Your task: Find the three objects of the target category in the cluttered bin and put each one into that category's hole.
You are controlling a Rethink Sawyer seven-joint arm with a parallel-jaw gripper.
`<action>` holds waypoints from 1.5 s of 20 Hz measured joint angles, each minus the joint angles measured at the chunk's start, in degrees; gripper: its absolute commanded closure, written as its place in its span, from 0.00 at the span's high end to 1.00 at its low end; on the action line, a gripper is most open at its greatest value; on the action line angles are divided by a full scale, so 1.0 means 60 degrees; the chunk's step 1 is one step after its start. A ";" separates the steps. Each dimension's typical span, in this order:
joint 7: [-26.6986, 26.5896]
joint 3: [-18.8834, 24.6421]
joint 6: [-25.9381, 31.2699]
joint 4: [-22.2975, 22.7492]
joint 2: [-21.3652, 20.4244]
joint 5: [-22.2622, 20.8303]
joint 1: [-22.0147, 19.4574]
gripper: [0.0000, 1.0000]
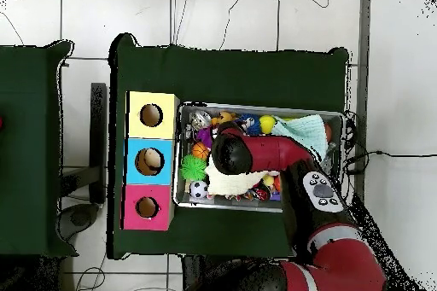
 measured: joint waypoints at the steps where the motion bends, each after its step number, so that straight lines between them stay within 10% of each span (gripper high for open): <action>1: 0.0000 -0.0014 -0.0065 -0.0025 0.0066 -0.0002 0.0031 1.00; 20: 0.0000 -0.0378 -0.0523 -0.0263 0.0318 -0.0002 0.0348 1.00; 21: 0.0000 -0.0416 -0.0523 -0.0275 0.0318 -0.0002 0.0378 0.00; 30: 0.0000 -0.0667 -0.0523 -0.0375 0.0343 -0.0002 0.0479 0.00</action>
